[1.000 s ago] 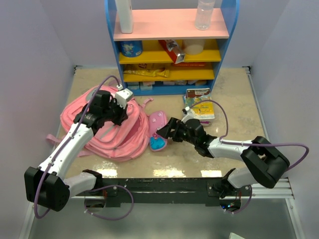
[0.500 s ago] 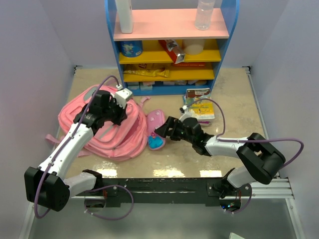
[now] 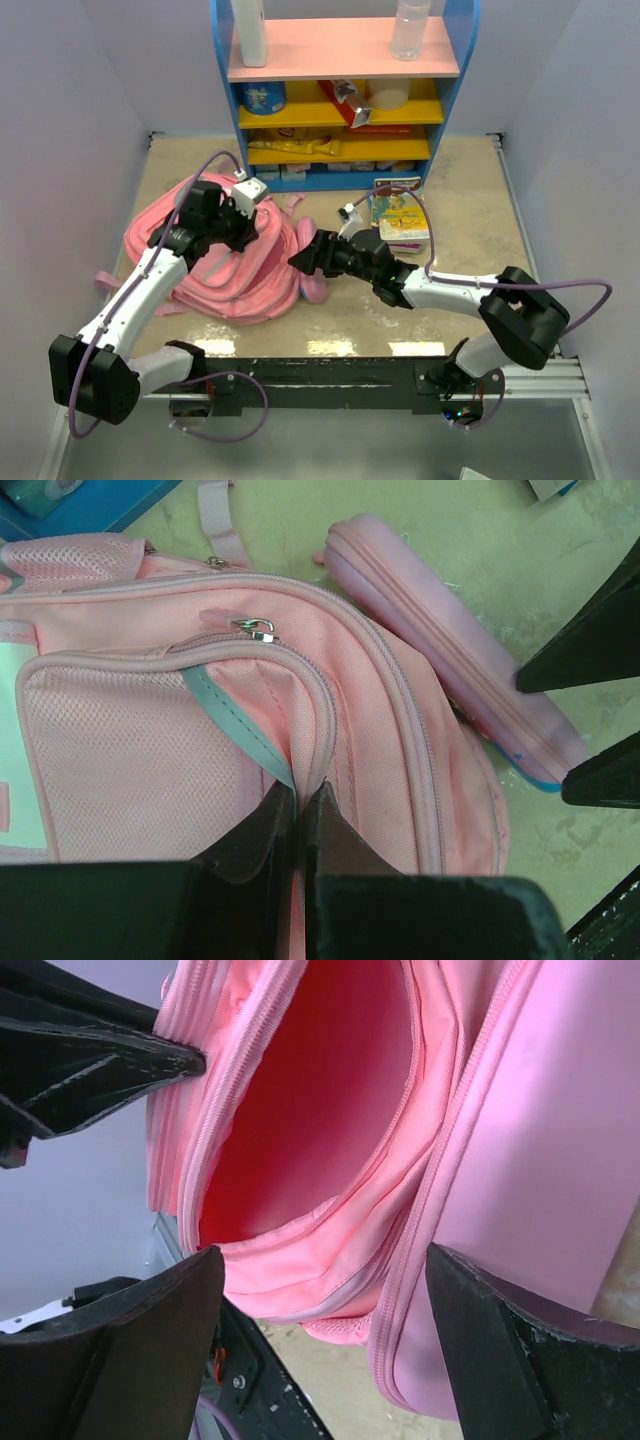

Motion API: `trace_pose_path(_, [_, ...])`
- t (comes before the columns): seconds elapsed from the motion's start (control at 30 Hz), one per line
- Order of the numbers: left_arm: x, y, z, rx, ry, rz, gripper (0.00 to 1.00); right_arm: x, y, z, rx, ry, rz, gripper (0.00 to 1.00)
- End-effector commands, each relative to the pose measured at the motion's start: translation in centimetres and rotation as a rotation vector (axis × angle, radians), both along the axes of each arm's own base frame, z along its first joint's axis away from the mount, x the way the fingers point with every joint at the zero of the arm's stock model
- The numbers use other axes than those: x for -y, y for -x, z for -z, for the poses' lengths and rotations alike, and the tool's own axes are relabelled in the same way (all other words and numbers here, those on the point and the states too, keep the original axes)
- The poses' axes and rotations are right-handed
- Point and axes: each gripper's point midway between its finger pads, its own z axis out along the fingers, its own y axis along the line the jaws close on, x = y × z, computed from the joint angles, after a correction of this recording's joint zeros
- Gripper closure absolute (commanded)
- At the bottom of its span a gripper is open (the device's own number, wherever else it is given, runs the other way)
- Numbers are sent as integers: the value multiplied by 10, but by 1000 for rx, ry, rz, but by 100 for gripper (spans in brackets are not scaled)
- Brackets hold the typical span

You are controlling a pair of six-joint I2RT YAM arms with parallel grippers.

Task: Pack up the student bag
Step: Pick up the stationery from the center of the board.

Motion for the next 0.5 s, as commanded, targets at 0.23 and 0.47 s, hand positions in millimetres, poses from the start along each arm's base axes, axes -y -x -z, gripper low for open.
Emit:
trace_pose_path(0.23, [17,-14,-41,159,70,66,100,21,-12,6,54,210,43,7])
trace_pose_path(0.47, [17,-14,-42,162,74,66,100,28,-20,-1,85,301,57,4])
